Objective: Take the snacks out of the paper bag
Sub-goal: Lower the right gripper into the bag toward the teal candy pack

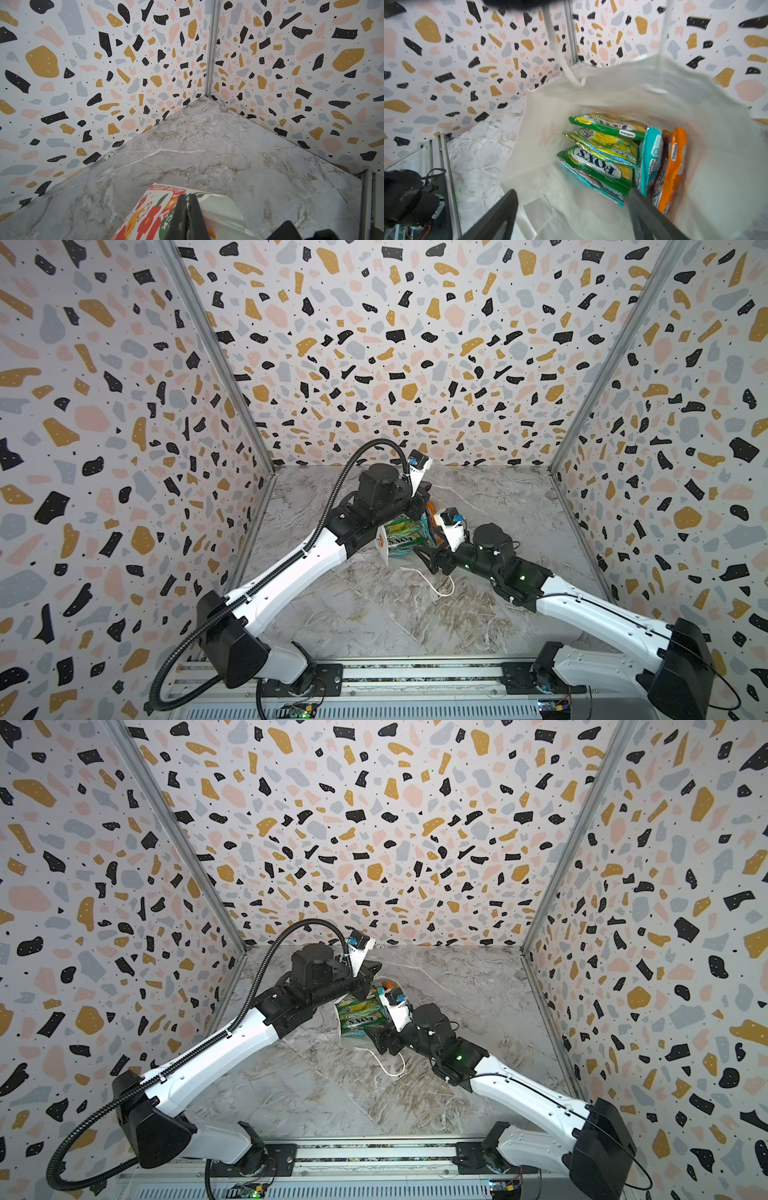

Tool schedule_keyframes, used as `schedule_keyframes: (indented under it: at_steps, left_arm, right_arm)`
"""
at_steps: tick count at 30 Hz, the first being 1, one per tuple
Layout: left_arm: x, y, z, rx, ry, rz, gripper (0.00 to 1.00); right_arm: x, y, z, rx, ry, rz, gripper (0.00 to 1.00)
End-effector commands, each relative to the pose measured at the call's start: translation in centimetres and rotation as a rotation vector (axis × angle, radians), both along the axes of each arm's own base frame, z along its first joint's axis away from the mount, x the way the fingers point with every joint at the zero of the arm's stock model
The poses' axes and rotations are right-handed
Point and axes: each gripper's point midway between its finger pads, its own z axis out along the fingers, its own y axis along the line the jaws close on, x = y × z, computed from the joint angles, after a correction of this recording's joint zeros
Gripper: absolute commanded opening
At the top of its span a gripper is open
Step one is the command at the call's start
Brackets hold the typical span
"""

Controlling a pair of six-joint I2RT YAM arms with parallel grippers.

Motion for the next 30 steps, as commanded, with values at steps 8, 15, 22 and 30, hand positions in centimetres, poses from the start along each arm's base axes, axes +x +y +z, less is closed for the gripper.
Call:
schedule_keyframes:
  at_steps: [8, 15, 22, 30]
  left_arm:
    - [-0.5, 0.8, 2.8, -0.084, -0.075, 0.025, 0.0]
    - [-0.2, 0.8, 2.6, -0.131, -0.046, 0.05, 0.0]
    - [-0.2, 0.1, 2.7, -0.164, -0.033, 0.028, 0.0]
    - [0.1, -0.2, 2.0, -0.151, -0.013, 0.028, 0.0]
  right_arm:
    - [4.0, -1.2, -4.7, -0.203, 0.023, -0.163, 0.81]
    - [7.5, -3.5, -6.6, -0.281, 0.027, -0.25, 0.79]
    - [9.7, -4.2, -7.0, -0.356, -0.007, -0.284, 0.78]
    - [9.8, -2.9, -6.4, -0.397, -0.07, -0.282, 0.65]
